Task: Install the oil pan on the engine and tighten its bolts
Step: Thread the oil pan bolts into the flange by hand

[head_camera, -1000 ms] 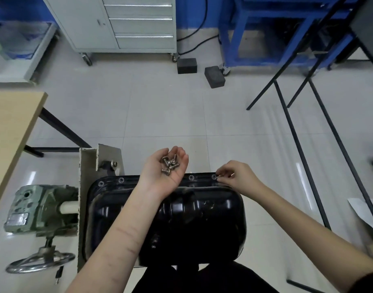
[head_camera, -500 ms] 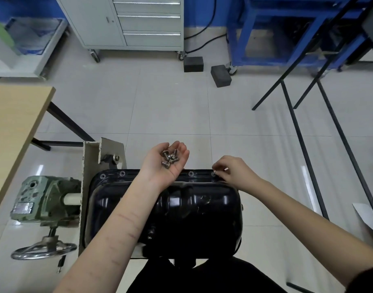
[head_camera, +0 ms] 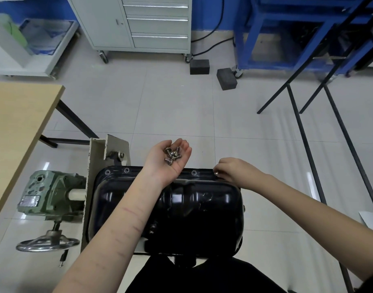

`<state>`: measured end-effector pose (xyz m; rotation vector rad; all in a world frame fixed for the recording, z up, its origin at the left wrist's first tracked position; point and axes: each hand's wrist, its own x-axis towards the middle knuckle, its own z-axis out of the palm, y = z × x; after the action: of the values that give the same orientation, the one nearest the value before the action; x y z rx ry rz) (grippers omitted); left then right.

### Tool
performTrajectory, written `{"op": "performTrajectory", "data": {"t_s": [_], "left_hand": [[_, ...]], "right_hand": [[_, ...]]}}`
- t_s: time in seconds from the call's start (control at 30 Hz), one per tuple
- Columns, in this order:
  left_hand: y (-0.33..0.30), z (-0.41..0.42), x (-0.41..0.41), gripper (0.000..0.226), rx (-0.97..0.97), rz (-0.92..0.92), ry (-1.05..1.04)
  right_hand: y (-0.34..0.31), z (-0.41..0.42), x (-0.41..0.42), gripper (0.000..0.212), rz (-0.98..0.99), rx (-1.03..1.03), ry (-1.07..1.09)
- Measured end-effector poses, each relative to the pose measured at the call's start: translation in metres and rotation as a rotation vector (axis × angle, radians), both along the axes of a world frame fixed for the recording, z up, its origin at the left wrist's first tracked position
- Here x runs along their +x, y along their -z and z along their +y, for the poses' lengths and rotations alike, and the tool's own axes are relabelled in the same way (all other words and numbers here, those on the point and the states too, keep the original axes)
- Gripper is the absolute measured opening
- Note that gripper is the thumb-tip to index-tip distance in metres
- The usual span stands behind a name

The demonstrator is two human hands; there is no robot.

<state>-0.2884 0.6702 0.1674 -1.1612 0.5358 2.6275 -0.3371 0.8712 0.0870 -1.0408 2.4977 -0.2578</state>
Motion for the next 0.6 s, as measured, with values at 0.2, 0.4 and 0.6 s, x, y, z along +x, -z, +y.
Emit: {"op": "performTrajectory", "data": {"t_s": [0.2, 0.4, 0.6], "left_hand": [[-0.0007, 0.0001, 0.0007, 0.030, -0.007, 0.009, -0.016], [-0.0002, -0.0001, 0.0005, 0.031, -0.012, 0.009, -0.032], [0.0003, 0.0005, -0.0005, 0.030, -0.035, 0.011, -0.035]], "right_hand": [[-0.0007, -0.0036, -0.0046, 0.025, 0.112, 0.107, -0.125], [-0.0009, -0.0016, -0.0069, 0.026, 0.114, 0.082, -0.191], [0.0021, 0.0018, -0.0056, 0.027, 0.142, 0.072, -0.189]]}}
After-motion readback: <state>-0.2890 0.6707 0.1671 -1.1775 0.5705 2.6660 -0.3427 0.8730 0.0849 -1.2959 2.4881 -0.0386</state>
